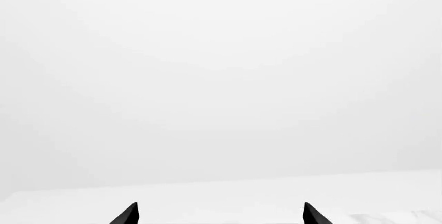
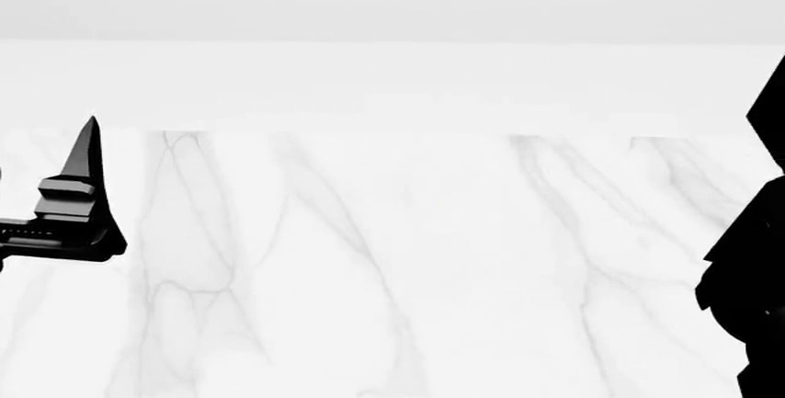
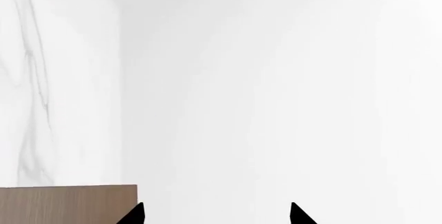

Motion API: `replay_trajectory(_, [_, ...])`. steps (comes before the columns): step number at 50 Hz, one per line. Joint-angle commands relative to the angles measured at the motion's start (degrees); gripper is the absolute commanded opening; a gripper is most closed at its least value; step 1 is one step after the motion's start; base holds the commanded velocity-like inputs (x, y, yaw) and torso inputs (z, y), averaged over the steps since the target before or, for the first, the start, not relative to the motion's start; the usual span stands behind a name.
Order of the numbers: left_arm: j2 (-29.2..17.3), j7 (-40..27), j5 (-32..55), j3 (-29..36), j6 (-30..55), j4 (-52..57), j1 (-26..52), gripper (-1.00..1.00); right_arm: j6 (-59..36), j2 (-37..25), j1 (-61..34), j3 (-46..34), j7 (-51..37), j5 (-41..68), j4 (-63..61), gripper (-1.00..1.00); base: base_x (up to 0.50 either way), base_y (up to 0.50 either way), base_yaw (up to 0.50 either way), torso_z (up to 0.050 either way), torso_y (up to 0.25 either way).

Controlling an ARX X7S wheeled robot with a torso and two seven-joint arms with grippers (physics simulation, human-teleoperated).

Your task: Pick up the book on the left and place it on top of the shelf.

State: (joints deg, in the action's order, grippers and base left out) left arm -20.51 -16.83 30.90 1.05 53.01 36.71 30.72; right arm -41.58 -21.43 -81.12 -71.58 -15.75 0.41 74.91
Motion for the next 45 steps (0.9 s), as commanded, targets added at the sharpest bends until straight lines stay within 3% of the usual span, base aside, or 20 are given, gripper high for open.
replay_trajectory(1, [0.6,0.0,-1.1,-0.7,-0.7,-1.0,0.1,1.0,4.5,0.1,0.1,0.1,1.3,-0.6,0.1,1.0,0.0,0.0,0.0,0.0,0.0])
replay_trajectory(7, [0.5,-0.2,-0.9,-0.6,-0.6,-0.9,0.2,1.0,7.2,-0.3,0.1,2.0,1.5,0.7,0.1,1.0,0.0,0.0,0.0,0.0,0.0])
replay_trajectory(9, [0.5,-0.2,-0.9,-0.6,-0.5,-0.8,0.3,1.0,13.0,-1.0,0.3,6.6,1.4,3.7,0.1,1.0,0.0,0.0,0.0,0.0,0.0])
replay_trajectory(11, [0.5,-0.2,-0.8,-0.7,-0.7,-0.8,0.2,1.0,21.0,-2.1,0.9,13.4,5.9,8.3,0.1,1.0,0.0,0.0,0.0,0.0,0.0])
replay_trajectory(15, [0.4,-0.1,-1.0,-0.5,-1.1,-1.2,0.0,1.0,27.3,-2.8,2.0,23.2,15.2,12.4,0.1,1.0,0.0,0.0,0.0,0.0,0.0])
replay_trajectory(18, [0.3,-0.2,-0.9,-0.3,-1.1,-1.2,0.1,1.0,28.1,-2.8,2.5,30.0,19.1,13.4,0.1,1.0,0.0,0.0,0.0,0.0,0.0])
replay_trajectory(23, [0.3,-0.2,-1.0,-0.2,-1.3,-1.5,0.1,1.0,34.2,-2.6,4.0,45.0,32.8,17.0,0.1,1.0,0.0,0.0,0.0,0.0,0.0])
replay_trajectory(28, [0.3,-0.2,-1.2,0.3,-1.6,-1.8,0.1,1.0,35.0,-2.1,4.5,55.1,36.5,14.3,0.1,1.0,0.0,0.0,0.0,0.0,0.0])
replay_trajectory(35, [0.3,-0.4,-1.1,0.4,-1.8,-1.7,0.0,1.0,38.1,-1.4,5.1,62.8,41.0,9.0,0.1,1.0,0.0,0.0,0.0,0.0,0.0])
replay_trajectory(36, [0.3,-0.4,-1.1,0.4,-1.8,-1.7,0.0,1.0,29.5,1.0,13.7,64.6,32.4,13.8,-8.5,1.0,0.0,0.0,0.0,0.0,0.0])
replay_trajectory(37, [0.3,-0.4,-1.2,0.5,-1.9,-1.8,-0.1,1.0,20.9,8.3,22.3,71.6,27.1,5.7,-17.1,1.0,0.0,0.0,0.0,0.0,0.0])
replay_trajectory(39, [0.3,-0.5,-1.1,0.4,-2.0,-1.7,-0.2,1.0,3.8,8.7,37.8,71.6,26.0,5.7,-34.3,1.0,0.0,0.0,0.0,0.0,0.0])
replay_trajectory(41, [0.2,-0.5,-1.1,0.4,-2.1,-1.7,-0.2,1.0,-11.6,8.7,38.8,71.4,26.1,5.8,-51.5,1.0,0.0,0.0,0.0,0.0,0.0])
replay_trajectory(45, [0.2,-0.5,-1.0,0.4,-2.1,-1.8,-0.2,1.0,-12.3,8.7,40.1,71.4,26.4,6.5,-85.9,1.0,0.0,0.0,0.0,0.0,0.0])
